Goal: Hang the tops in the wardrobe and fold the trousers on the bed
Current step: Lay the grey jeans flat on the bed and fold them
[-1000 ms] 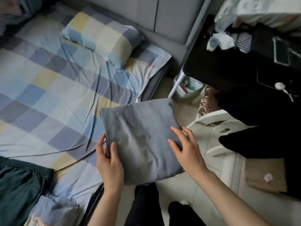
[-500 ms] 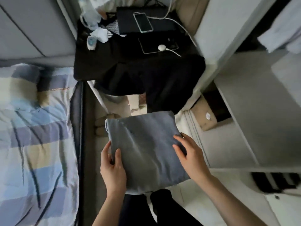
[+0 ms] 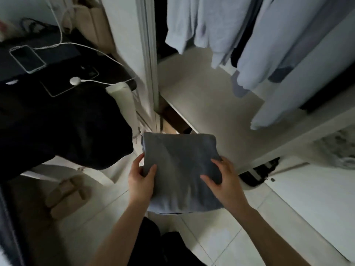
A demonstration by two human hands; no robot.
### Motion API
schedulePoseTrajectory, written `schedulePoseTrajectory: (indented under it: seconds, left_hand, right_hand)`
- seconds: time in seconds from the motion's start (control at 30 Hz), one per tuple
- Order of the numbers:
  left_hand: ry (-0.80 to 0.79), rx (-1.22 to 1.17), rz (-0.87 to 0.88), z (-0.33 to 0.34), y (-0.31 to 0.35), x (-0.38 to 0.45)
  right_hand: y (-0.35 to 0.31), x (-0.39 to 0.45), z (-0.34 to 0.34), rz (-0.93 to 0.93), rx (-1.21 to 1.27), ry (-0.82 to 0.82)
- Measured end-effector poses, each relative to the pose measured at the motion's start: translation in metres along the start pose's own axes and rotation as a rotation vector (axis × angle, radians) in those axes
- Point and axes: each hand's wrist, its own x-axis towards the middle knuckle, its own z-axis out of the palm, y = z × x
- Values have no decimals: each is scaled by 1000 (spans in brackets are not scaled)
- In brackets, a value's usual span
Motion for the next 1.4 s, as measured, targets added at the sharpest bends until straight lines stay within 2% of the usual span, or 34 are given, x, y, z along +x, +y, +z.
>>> schedulePoseTrajectory:
  seconds: [0.2,0.33,0.53,0.7,0.77,0.83,0.9,0.97,1.03,1.07,1.17,1.27,1.4]
  left_hand:
    - [-210,134,48,55,41,71]
    - [-326,207,84,86,60,124]
    - [-532,303,190,147,87,210]
    - [-668,234,226,229,98,274]
    - [-690,338,280,258,88,294]
    - [-729,605,381,278,68,309]
    - [-817,1073,671,284,43,311]
    - [-994,1329,955,279,16,300]
    - [-1165,1412,1046,270,-8,288]
    - [-1198,1459,1049,266,-19,285]
    - [-1103,1548,1072,263,-36,281]
    - [-1029,1475,1085,271,-36,278]
    - [-892,1360,1304,285,-36,287]
  right_hand:
    - [19,41,-5,118,-75,155]
    - [24,80,-1,274,-54,218]
    - [28,137,7,494,112,526]
    - [52,198,10,503,35,742]
    - [77,213,15,527,-33,781]
    - [103,221,25,635,-141,692]
    - [122,223,37,805,-317,424]
    - [133,219,52,818,-474,144]
    - [139,211,68,726,-597,-21]
    - [142,206,76,701,-641,-70]
    - [159,194,88,709,-749,-151]
    - [170,191,94,704,-809,-160]
    - [179,201,100,728,-819,-76]
